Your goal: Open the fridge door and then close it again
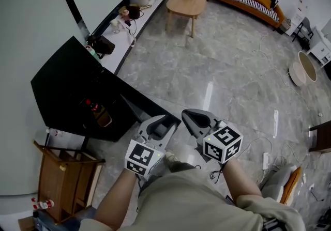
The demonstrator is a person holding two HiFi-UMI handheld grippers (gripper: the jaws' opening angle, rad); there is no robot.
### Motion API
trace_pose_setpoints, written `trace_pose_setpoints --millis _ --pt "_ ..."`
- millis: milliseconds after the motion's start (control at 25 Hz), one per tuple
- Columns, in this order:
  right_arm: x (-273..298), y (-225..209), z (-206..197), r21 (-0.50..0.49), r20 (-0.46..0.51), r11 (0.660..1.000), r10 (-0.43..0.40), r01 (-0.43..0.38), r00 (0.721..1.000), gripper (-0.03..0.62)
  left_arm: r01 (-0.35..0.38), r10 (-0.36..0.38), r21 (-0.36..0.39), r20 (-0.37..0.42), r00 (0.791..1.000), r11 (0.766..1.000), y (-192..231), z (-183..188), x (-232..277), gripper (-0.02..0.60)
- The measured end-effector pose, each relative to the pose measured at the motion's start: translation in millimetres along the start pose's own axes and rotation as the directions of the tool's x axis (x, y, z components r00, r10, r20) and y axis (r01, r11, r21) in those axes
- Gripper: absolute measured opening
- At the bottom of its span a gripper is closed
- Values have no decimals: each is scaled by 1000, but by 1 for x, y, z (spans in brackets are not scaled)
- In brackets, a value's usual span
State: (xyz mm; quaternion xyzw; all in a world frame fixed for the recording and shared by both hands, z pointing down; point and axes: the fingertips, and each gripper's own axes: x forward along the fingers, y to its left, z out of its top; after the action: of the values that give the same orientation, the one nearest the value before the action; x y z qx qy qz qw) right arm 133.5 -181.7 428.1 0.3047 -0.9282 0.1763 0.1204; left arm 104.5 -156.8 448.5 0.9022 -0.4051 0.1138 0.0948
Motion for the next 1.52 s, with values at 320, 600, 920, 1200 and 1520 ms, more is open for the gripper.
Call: trace_pose_setpoints --millis 320,600,920,1200,1520 --pt "-8 -46 4 12 11 997 -72 72 997 -3 7 -6 25 -33 999 1000 8 14 53 127" --pt "-5 -89 12 35 26 994 -102 101 994 -3 3 -2 27 -42 999 1000 27 28 94 127" --pt "-7 -126 28 57 69 991 -124 121 990 -3 -6 9 47 -61 998 999 42 41 130 123" --pt "5 -150 34 64 79 989 -137 132 987 -3 -21 25 60 -73 997 998 64 46 157 119" --pt "16 -168 36 78 85 987 -149 142 985 -3 -40 44 56 -71 996 998 85 54 181 117"
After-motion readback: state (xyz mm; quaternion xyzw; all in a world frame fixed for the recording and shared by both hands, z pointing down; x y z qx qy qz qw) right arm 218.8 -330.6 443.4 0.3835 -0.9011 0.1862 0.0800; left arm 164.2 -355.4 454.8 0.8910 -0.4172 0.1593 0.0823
